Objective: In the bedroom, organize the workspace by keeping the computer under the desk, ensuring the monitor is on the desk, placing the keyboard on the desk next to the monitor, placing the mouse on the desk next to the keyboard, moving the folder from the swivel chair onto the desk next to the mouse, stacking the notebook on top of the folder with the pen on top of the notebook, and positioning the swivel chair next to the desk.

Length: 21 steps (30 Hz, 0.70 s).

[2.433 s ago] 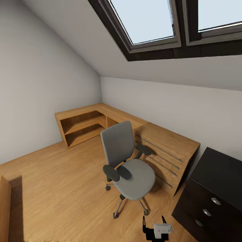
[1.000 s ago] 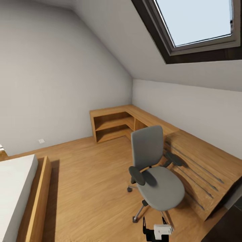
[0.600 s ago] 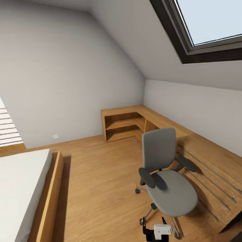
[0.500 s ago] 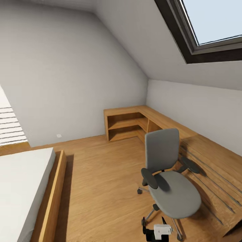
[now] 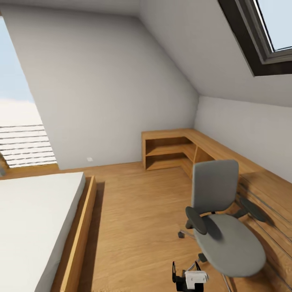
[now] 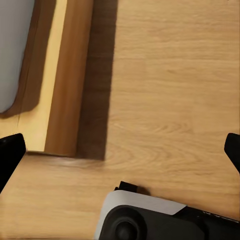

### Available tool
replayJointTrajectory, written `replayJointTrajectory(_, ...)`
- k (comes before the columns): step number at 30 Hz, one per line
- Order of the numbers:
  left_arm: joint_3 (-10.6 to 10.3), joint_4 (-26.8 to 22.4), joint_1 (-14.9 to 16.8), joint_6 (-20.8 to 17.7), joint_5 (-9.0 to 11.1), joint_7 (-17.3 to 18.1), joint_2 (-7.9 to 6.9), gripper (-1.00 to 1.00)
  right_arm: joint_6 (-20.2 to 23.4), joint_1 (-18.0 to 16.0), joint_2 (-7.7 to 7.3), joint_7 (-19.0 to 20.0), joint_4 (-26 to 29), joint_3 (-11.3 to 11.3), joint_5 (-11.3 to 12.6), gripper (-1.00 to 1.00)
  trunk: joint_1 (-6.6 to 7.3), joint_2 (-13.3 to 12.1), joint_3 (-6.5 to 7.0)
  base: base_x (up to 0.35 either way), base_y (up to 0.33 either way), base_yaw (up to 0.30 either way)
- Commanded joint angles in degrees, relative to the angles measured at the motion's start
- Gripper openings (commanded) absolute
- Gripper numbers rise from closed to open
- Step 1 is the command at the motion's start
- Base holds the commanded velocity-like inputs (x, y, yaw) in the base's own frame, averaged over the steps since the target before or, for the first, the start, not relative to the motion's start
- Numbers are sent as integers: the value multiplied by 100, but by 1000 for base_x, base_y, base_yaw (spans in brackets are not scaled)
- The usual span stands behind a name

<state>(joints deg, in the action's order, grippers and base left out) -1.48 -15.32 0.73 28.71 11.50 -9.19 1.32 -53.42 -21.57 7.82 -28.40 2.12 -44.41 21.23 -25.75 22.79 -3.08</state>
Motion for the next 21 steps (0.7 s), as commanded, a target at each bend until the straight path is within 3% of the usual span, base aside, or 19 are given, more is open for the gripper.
replayJointTrajectory(1,-18,4,6,20,29,-15,0,100,-10,-4,1,-34,-2,-50,26,100,-3,13,-14,0,0,279)
replayJointTrajectory(21,-19,11,6,21,28,-13,-9,100,-9,-5,1,-34,-4,-50,14,100,-3,13,-72,0,0,278)
